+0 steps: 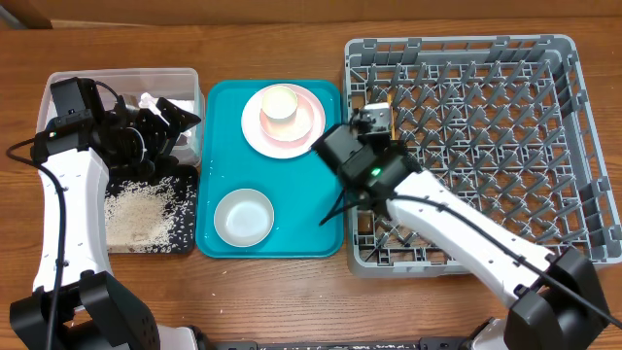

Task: Sort waste into correct bins and load items into the dishwasher
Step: 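Carry the second chopstick with the right gripper to the dish rack, then lower the chopstick into the rack and open the right gripper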

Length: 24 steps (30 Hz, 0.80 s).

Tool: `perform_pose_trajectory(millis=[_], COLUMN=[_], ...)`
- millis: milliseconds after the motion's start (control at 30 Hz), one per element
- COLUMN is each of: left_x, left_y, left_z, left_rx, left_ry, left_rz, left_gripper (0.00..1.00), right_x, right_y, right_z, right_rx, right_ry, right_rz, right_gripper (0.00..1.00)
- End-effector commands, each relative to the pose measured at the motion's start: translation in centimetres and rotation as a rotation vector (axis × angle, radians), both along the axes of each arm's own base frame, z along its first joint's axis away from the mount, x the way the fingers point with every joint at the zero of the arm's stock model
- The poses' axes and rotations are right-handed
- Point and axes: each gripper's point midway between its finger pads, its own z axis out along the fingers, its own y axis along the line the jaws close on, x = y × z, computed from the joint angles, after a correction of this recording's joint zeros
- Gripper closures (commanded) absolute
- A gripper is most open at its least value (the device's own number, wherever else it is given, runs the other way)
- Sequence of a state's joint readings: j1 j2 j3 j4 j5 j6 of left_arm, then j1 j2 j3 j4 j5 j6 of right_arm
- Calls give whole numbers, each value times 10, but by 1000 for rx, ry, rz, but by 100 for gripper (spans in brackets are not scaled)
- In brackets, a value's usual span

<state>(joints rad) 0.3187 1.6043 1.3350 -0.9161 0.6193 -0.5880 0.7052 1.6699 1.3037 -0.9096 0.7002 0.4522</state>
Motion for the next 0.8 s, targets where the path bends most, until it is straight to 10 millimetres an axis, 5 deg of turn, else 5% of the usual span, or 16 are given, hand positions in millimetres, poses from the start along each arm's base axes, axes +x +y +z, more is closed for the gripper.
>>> perform_pose_trajectory(millis=[0,433,767], left_x=[3,3,3], left_y=[2,2,2], left_z=[9,9,9], left_rx=[19,19,19], left_ry=[-32,-32,-32], left_rz=[-9,-9,-9], left_gripper=[0,0,0], right_x=[3,14,15], right_y=[6,-17,-17], right_z=[6,-7,-8], right_rx=[55,187,223], right_ry=[79,188,196], right_rz=[127,130,131], right_gripper=[96,96,95])
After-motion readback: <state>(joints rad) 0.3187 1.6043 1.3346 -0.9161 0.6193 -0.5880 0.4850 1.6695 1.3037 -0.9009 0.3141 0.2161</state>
